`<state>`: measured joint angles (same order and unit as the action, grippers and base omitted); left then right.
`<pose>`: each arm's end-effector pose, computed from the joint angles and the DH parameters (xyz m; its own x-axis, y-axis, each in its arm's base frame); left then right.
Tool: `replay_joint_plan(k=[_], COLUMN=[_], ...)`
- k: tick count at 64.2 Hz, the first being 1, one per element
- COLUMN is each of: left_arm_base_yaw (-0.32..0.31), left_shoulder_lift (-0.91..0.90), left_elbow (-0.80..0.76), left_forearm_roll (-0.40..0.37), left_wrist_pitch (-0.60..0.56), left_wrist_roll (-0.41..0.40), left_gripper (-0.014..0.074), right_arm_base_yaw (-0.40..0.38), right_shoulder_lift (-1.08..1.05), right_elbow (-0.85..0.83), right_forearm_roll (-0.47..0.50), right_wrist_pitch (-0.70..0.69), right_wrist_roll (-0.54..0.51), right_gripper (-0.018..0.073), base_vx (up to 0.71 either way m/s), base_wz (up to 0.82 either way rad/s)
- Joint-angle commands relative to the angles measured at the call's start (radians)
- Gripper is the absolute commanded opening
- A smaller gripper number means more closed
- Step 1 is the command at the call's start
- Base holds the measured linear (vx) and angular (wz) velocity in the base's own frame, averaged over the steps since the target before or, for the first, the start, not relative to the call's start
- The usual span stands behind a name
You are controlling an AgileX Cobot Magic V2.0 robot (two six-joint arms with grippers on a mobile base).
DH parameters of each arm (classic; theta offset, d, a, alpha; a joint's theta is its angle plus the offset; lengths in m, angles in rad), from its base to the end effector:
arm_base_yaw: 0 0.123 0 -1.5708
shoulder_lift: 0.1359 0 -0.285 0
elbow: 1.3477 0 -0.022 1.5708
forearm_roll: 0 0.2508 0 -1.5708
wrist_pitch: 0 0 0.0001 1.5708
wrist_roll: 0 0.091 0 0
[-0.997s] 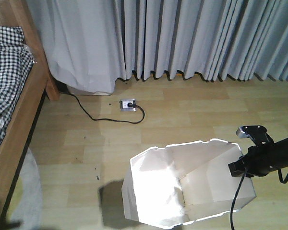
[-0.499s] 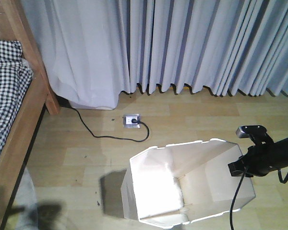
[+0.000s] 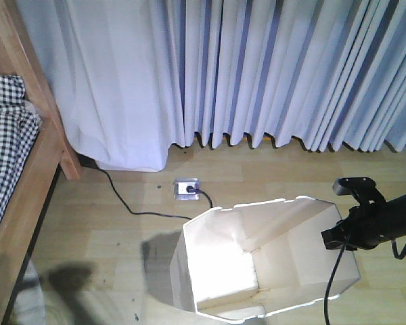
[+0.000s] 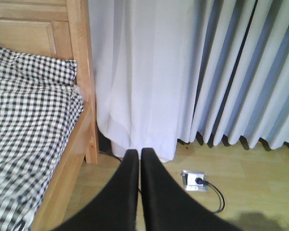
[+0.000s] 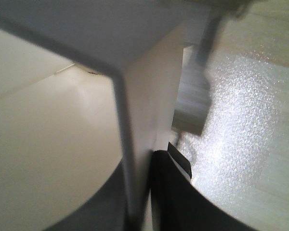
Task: Move trash bin to bedside with robot
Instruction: 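Drive on to the floor beside the bed near the curtains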
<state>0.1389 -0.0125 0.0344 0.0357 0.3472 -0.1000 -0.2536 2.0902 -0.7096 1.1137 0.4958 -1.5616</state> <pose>0.0527 0.0085 0.1710 -0.2647 -0.1040 -0.9587 -0.1679 0.9839 -0.0604 0.2682 -0.0293 0.0316 -0.9488 -0.2025 -0.2425 -0.2808 0.8923 0.3535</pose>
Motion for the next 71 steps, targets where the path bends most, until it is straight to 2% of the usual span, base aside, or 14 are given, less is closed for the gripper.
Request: replay_joint_plan(k=[1,71], left_arm_base_yaw=[-0.003,-0.003], left_shoulder_lift=[-0.014,-0.014], left_elbow=[0.003,0.003], left_forearm_roll=[-0.002,-0.002], left_wrist_pitch=[-0.066,-0.066], left_wrist_roll=[-0.004,-0.004], left_gripper=[-0.0006,-0.0006], right_arm_base_yaw=[-0.002,-0.002], right_shoulder_lift=[-0.063,-0.063], right_elbow=[-0.012,-0.012], right_forearm_roll=[0.057,0.058], right_wrist_pitch=[0.178,0.178], right_wrist_roll=[0.005,0.005], right_gripper=[-0.0005,-0.0005], base_vx=[0.19,0.09], base_wz=[-0.02,-0.02])
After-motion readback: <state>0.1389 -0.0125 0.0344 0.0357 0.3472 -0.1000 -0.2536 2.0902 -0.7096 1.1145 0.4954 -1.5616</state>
